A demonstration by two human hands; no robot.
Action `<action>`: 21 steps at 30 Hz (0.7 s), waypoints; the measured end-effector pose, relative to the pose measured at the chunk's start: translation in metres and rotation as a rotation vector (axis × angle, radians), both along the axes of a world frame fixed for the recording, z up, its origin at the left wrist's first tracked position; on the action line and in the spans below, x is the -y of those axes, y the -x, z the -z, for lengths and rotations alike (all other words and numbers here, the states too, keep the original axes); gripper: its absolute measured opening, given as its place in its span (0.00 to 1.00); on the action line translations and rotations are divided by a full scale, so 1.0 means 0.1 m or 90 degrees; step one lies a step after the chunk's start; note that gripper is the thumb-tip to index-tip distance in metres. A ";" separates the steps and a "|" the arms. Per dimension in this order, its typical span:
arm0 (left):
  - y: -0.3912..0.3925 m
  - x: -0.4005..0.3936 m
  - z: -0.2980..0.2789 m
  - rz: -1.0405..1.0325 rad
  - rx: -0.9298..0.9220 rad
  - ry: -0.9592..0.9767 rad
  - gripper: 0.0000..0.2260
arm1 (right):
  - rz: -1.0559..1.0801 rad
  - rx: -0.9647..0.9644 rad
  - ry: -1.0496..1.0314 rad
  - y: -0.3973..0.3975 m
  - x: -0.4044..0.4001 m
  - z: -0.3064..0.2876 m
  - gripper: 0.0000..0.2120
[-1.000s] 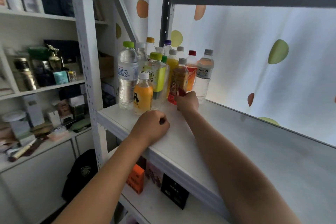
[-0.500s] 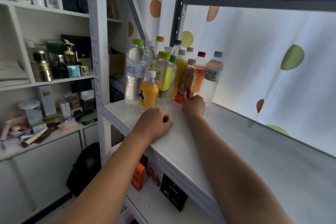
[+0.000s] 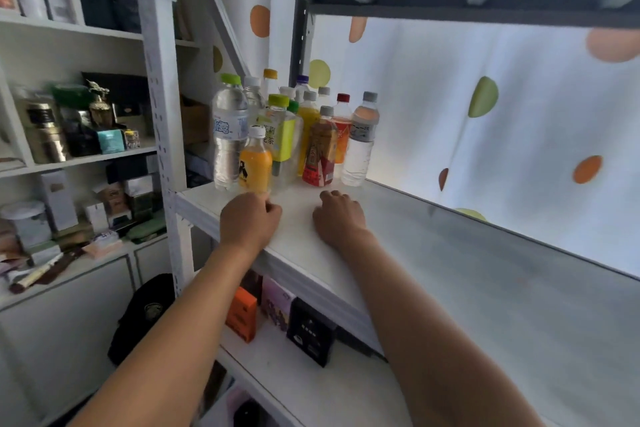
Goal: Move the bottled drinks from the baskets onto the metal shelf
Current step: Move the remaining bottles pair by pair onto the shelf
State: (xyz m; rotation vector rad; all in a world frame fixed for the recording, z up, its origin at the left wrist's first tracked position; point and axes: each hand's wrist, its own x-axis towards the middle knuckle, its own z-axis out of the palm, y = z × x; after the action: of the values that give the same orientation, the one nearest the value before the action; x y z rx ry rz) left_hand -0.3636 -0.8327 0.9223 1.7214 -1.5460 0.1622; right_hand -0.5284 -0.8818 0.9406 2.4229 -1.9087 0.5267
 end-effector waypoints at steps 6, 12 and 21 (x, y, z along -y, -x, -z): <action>-0.15 -0.45 0.37 0.131 0.059 -0.069 0.24 | 0.025 -0.055 -0.086 0.02 -0.62 0.00 0.20; -0.19 -1.05 0.41 0.208 0.087 -0.150 0.22 | 0.035 -0.060 -0.087 -0.09 -1.34 0.10 0.20; -0.43 -1.88 0.58 0.170 0.185 -0.203 0.27 | 0.039 0.005 0.102 -0.50 -2.37 0.81 0.24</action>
State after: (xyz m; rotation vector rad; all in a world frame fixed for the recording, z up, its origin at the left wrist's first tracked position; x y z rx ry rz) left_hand -0.3201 -0.6448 0.8644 1.7665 -2.0927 0.0296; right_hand -0.4782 -0.6452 0.8595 2.2606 -1.8578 0.6599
